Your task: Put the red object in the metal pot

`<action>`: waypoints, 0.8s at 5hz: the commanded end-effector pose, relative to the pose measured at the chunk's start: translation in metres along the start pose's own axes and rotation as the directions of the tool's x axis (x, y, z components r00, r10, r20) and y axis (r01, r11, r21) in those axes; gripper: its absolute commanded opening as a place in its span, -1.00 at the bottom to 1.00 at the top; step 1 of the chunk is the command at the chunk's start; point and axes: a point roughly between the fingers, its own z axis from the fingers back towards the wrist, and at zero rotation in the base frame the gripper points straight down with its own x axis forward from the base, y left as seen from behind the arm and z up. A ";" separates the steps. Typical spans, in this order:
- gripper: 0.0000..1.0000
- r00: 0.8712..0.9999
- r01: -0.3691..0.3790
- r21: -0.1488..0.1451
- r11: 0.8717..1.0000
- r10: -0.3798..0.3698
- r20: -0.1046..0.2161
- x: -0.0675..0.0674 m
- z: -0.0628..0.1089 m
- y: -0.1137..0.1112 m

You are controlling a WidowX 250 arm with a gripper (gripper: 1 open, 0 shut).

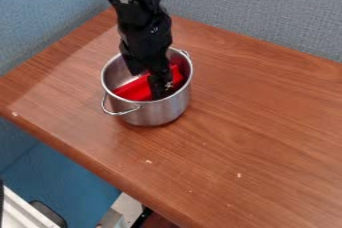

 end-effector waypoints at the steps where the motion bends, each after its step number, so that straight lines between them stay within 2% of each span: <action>1: -1.00 0.999 -0.029 0.018 0.999 0.028 0.028 -0.004 0.011 0.010; 2: -1.00 0.999 -0.034 0.014 0.999 0.034 0.035 -0.009 0.016 0.012; 4: -1.00 0.990 -0.142 0.030 0.989 0.141 0.030 -0.001 0.034 0.012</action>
